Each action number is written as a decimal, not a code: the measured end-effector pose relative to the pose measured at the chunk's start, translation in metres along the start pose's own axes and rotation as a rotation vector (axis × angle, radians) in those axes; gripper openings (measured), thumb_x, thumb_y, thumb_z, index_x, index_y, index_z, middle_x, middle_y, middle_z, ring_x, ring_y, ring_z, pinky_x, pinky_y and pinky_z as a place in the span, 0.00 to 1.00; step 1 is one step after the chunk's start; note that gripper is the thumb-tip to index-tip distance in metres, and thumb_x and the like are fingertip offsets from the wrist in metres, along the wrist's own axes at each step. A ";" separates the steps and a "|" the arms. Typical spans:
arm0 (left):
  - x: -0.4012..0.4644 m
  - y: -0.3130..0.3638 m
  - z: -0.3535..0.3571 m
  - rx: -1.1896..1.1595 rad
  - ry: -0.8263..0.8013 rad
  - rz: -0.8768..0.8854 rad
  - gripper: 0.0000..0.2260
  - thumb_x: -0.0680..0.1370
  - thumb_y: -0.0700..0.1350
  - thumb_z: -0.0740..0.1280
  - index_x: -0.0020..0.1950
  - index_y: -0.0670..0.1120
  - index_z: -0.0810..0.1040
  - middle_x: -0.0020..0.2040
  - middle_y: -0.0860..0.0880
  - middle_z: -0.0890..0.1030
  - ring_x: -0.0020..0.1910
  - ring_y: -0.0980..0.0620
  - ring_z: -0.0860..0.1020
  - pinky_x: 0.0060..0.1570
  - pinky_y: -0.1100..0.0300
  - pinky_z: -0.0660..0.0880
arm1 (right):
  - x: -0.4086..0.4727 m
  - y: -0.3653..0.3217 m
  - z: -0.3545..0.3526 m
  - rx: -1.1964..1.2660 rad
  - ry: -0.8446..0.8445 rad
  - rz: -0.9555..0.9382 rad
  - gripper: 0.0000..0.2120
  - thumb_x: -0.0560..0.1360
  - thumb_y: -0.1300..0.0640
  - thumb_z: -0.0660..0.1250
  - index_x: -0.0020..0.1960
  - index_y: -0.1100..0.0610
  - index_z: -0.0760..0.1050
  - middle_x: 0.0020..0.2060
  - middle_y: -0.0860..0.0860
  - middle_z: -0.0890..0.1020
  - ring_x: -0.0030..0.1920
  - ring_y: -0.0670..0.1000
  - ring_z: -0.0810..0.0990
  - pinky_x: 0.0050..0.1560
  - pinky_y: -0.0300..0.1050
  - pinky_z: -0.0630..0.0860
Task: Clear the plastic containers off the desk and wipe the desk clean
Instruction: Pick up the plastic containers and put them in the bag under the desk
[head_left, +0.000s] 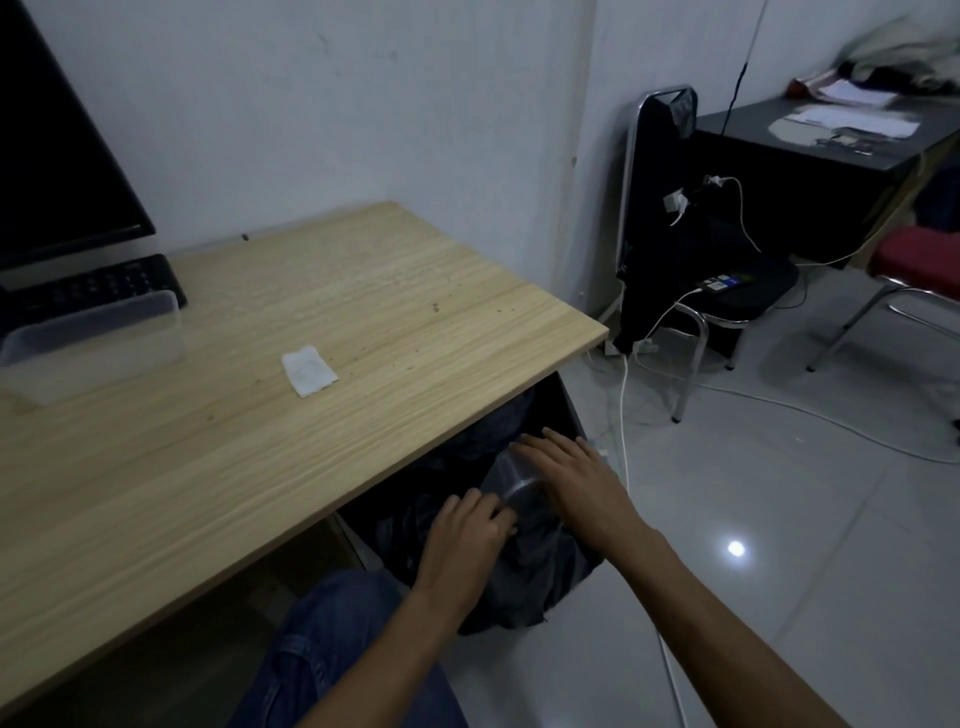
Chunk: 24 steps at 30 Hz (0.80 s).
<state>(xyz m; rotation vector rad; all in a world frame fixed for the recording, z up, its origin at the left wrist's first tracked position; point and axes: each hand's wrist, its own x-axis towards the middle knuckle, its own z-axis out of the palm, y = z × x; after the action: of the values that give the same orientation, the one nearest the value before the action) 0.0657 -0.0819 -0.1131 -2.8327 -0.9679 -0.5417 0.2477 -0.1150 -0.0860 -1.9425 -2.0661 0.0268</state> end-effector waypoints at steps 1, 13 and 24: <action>-0.001 0.000 -0.001 0.011 -0.009 -0.001 0.08 0.69 0.47 0.76 0.38 0.52 0.78 0.35 0.54 0.75 0.37 0.53 0.73 0.37 0.60 0.65 | -0.001 0.001 0.002 -0.009 -0.026 -0.003 0.29 0.77 0.62 0.63 0.75 0.48 0.61 0.75 0.47 0.63 0.76 0.52 0.56 0.74 0.57 0.57; -0.002 0.001 -0.005 0.021 -0.024 0.036 0.07 0.68 0.47 0.77 0.38 0.52 0.80 0.35 0.54 0.77 0.36 0.53 0.75 0.34 0.59 0.70 | -0.029 -0.017 -0.003 0.167 0.106 0.048 0.18 0.78 0.57 0.64 0.67 0.52 0.73 0.63 0.49 0.76 0.61 0.51 0.73 0.59 0.44 0.73; 0.001 -0.035 -0.099 -0.137 0.210 -0.022 0.05 0.76 0.48 0.66 0.46 0.49 0.81 0.41 0.53 0.79 0.40 0.55 0.75 0.33 0.63 0.69 | 0.021 -0.076 -0.047 0.402 0.336 -0.028 0.13 0.77 0.58 0.63 0.61 0.53 0.76 0.55 0.47 0.79 0.55 0.46 0.76 0.53 0.38 0.73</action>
<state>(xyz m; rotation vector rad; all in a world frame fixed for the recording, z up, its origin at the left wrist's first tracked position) 0.0150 -0.0740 -0.0212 -2.8094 -0.9579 -0.9205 0.1837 -0.1102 -0.0202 -1.5551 -1.7137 0.0947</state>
